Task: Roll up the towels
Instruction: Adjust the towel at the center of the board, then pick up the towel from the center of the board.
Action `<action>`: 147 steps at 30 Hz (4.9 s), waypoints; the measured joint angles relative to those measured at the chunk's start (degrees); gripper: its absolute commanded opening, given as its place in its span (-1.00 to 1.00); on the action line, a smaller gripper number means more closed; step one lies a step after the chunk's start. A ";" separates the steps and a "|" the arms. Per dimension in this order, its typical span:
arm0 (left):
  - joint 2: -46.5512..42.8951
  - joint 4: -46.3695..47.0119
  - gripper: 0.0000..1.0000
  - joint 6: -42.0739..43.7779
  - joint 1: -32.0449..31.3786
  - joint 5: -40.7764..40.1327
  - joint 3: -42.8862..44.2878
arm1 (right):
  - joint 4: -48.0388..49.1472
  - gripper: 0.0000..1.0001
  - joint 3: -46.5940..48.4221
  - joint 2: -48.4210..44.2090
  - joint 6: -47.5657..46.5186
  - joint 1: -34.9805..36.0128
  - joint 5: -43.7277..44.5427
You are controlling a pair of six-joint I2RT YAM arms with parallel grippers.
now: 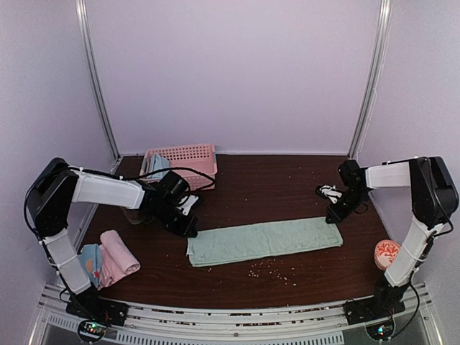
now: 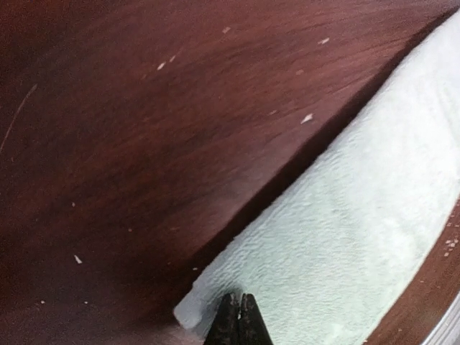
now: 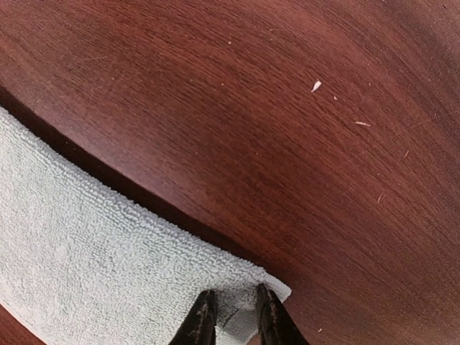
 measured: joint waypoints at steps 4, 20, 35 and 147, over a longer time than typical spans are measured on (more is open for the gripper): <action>1.57 0.66 -1.00 -1.99 -0.15 -4.79 -1.46 | 0.31 -0.58 0.00 0.04 0.07 0.09 0.42; -5.88 3.26 -1.00 -1.90 -0.20 -8.22 -2.21 | -1.38 -0.52 1.51 0.07 0.00 0.13 -0.87; 1.20 7.23 -1.00 -2.21 -0.20 -6.58 -3.78 | -5.38 -0.54 5.25 -1.07 0.13 0.11 -2.60; -2.89 16.04 0.40 6.01 -7.21 -20.39 8.63 | -7.02 -0.57 11.04 7.78 12.04 1.92 14.12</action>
